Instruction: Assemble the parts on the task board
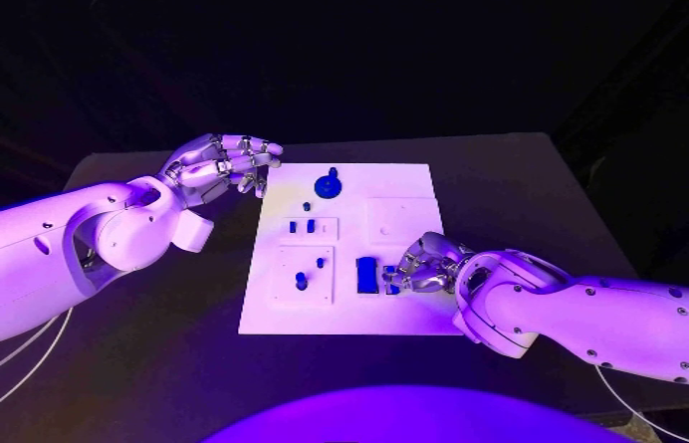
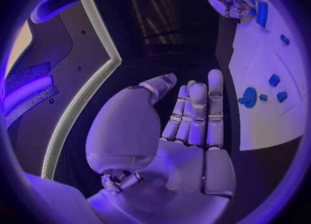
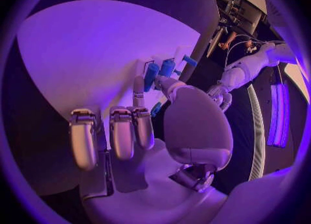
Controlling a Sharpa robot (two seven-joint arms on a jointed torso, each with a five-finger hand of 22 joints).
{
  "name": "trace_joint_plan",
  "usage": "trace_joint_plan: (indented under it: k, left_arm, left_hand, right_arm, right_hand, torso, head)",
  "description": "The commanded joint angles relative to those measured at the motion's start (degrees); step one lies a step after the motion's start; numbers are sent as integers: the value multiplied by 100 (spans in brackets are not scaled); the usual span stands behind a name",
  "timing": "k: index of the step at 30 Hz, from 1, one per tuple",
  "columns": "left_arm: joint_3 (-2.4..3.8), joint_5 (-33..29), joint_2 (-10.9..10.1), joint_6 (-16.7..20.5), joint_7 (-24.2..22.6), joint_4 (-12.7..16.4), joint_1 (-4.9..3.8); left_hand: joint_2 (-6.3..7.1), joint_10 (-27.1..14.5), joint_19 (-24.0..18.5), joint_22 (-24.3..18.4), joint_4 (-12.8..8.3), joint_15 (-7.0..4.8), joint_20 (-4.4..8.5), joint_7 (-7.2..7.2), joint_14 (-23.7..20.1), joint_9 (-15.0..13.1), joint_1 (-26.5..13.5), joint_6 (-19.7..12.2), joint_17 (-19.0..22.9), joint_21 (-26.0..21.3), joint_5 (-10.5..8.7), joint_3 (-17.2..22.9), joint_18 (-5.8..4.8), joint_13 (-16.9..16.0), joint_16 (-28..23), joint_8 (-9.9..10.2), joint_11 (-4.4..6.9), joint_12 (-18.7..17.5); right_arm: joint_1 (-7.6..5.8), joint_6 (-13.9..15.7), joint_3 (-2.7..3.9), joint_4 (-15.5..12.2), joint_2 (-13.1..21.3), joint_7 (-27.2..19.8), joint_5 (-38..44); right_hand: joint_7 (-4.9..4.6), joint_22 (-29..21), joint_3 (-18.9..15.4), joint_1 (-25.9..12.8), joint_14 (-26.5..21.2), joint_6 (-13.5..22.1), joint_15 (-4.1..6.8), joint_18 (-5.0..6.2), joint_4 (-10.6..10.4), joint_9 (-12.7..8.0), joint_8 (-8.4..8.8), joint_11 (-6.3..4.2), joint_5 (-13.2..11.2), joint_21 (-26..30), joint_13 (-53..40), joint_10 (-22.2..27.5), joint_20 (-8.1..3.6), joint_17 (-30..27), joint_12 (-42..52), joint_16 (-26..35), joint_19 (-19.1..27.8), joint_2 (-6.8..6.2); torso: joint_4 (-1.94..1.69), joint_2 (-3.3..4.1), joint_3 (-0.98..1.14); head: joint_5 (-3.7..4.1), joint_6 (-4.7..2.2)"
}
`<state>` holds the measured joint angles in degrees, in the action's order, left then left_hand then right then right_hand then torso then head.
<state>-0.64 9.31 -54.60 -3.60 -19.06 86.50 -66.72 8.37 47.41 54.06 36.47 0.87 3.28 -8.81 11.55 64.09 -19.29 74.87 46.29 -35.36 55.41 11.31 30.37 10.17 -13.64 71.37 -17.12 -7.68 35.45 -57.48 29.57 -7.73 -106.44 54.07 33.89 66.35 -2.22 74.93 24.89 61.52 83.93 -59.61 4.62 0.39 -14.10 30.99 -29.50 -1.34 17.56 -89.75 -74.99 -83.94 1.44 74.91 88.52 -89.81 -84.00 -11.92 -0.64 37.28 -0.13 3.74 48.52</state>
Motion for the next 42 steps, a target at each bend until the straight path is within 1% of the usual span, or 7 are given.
trace_joint_plan:
  k: [1,8,23,31,33,38,42]
  left_arm:
    - [3,-9,7,-92,-34,10,1]
    - [3,-9,5,-89,-33,11,1]
    - [3,-9,0,-87,-30,9,1]
    - [3,-9,-15,-82,-28,8,1]
    - [3,-9,-19,-82,-26,5,1]
    - [3,-9,-23,-78,-21,-7,1]
    - [3,-9,-27,-80,-14,-11,1]
  left_hand:
    - [14,-24,46,-6,7,12,-1,-3,-36,-6,49,-49,5,-38,27,40,43,-5,7,-36,0,36]
    - [13,-28,45,-8,14,14,-2,-2,-39,-6,42,-51,6,-40,29,42,42,-3,6,-41,-2,37]
    - [12,-29,44,-9,16,15,-2,-1,-37,-5,42,-53,-1,-41,29,45,42,-2,8,-43,-2,38]
    - [12,-29,44,-9,16,15,-2,-1,-37,-5,42,-53,-1,-41,29,45,42,-2,8,-43,-2,38]
    - [12,-29,44,-9,16,15,-2,-1,-37,-5,42,-53,-1,-41,29,45,42,-2,8,-43,-2,38]
    - [8,-29,45,-9,15,14,-2,-2,-39,-5,47,-54,3,-42,31,51,42,-1,7,-46,-1,41]
    - [8,-29,45,-9,15,14,-2,-2,-39,-5,47,-54,3,-42,31,51,42,-1,7,-46,-1,41]
  right_arm:
    - [6,-113,-1,-2,-4,-20,73]
    - [6,-119,-1,5,-4,-30,74]
    - [6,-238,-1,-37,82,-200,67]
    - [32,-414,-3,-163,258,-469,37]
    - [54,-292,-3,-195,315,-661,163]
    - [81,-116,-3,-217,378,-940,280]
    - [88,-143,-3,-216,404,-1010,278]
  right_hand:
    - [-15,1507,-46,-66,607,14,47,-39,-88,1,-34,-33,-130,-25,-1442,-549,-33,1509,21,-19,-600,-21]
    - [-21,1507,-185,-82,607,28,43,-39,-220,0,-58,-27,-392,-25,-1441,-548,-30,1509,18,-19,-600,-33]
    - [-21,1507,-307,-22,607,43,40,-39,-221,-5,-72,-26,-607,-25,-1442,-549,-27,1509,19,-19,-600,-32]
    - [-26,1507,-572,259,607,59,38,-39,-221,-27,-90,-22,-1026,-25,-1443,-548,-24,1509,18,-19,-600,-52]
    - [-29,1507,-970,-10,607,50,31,-39,-271,-54,-93,-16,-1339,-25,-1447,-552,-16,1509,27,-19,-600,140]
    - [-11,1507,-1607,-412,607,37,44,-39,-277,-60,-146,-31,-1198,-25,-1462,-567,-27,1509,59,-19,-600,353]
    - [-11,1507,-1682,-436,607,39,45,-39,-275,-61,-152,-32,-1208,-25,-1461,-567,-28,1509,57,-19,-600,383]
  torso:
    - [2,-2,-1]
    - [6,1,1]
    - [2,-2,1]
    - [8,-1,2]
    - [11,-5,0]
    - [5,-6,4]
    - [-2,-3,4]
  head:
    - [-5,2]
    - [-10,-1]
    - [-9,-9]
    - [-23,-7]
    - [-23,-11]
    - [-18,-22]
    - [-15,-16]
